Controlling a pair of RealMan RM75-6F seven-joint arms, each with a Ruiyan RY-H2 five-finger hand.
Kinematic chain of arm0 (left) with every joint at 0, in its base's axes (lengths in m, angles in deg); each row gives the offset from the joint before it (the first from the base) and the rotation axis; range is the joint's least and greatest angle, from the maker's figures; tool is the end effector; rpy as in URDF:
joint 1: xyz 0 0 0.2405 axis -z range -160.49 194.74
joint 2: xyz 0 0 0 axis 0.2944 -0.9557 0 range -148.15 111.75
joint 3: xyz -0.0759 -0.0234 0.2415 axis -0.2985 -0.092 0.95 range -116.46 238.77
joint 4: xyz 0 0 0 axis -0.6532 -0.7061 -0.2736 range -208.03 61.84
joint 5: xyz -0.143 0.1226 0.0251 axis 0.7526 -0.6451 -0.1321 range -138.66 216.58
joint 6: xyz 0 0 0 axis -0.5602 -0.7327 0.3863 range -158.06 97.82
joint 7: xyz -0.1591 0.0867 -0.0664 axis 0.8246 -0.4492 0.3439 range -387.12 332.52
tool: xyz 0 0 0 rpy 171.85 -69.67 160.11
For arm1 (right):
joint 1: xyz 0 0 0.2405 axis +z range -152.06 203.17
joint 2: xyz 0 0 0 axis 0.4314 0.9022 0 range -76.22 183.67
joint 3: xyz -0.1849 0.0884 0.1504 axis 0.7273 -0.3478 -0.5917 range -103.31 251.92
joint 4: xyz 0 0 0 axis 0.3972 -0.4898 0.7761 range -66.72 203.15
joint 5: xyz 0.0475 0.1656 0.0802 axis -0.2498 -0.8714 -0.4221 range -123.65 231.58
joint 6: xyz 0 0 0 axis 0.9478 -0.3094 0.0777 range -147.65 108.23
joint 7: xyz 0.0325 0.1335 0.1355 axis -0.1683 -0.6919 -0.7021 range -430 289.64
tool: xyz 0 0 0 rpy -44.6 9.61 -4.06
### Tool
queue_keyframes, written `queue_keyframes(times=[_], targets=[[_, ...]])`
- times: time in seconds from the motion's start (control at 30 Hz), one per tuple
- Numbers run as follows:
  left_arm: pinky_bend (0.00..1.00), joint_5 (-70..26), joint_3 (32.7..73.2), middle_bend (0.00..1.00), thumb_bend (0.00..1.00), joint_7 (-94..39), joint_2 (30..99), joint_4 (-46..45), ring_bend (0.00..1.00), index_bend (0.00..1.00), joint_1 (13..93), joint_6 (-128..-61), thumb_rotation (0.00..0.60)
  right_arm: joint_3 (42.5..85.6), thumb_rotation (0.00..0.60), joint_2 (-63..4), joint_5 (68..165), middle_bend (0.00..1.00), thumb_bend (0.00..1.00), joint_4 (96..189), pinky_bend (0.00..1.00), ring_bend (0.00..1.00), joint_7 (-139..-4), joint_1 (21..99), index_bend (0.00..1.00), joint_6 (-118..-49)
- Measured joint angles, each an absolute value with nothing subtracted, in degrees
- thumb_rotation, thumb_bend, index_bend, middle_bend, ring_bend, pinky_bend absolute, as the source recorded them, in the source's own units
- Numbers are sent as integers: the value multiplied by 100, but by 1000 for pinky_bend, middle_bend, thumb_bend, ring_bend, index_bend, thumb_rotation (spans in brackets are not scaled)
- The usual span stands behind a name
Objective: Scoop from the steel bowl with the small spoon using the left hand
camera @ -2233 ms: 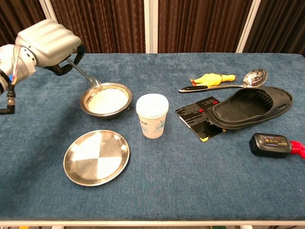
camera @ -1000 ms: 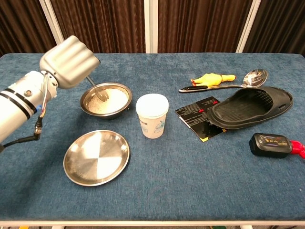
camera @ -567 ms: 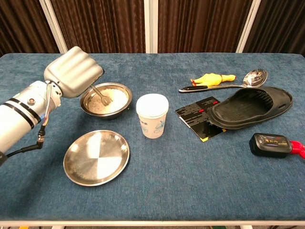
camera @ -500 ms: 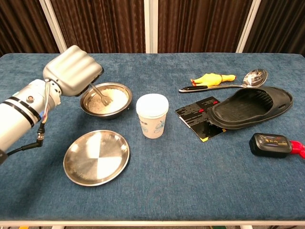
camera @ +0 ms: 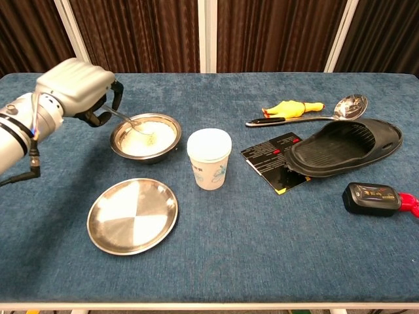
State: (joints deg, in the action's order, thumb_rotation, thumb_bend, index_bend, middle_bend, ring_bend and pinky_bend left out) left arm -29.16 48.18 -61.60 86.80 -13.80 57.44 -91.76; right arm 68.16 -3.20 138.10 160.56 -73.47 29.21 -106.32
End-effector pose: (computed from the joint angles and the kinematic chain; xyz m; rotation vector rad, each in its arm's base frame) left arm -0.1700 0.4075 -0.0401 -1.7234 -0.5637 -0.7124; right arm -0.3069 -0.2322 0.2343 1.3177 -0.8074 0.8894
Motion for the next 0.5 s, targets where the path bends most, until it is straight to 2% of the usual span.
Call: queue_keyframes(times=[0.27, 0.5], targets=[[1000, -2479, 4624, 969, 489, -5788, 8314, -940, 912, 603, 5722, -8748, 600, 6794, 600, -310, 13792, 235, 170, 16104, 76, 0, -7299, 2956, 46, -10594], [1000, -2310, 4511, 969, 489, -5697, 8036, -367, 912, 603, 5780, -8659, 600, 6786, 600, -292, 13783, 236, 170, 16142, 77, 0, -7256, 2970, 46, -10581]])
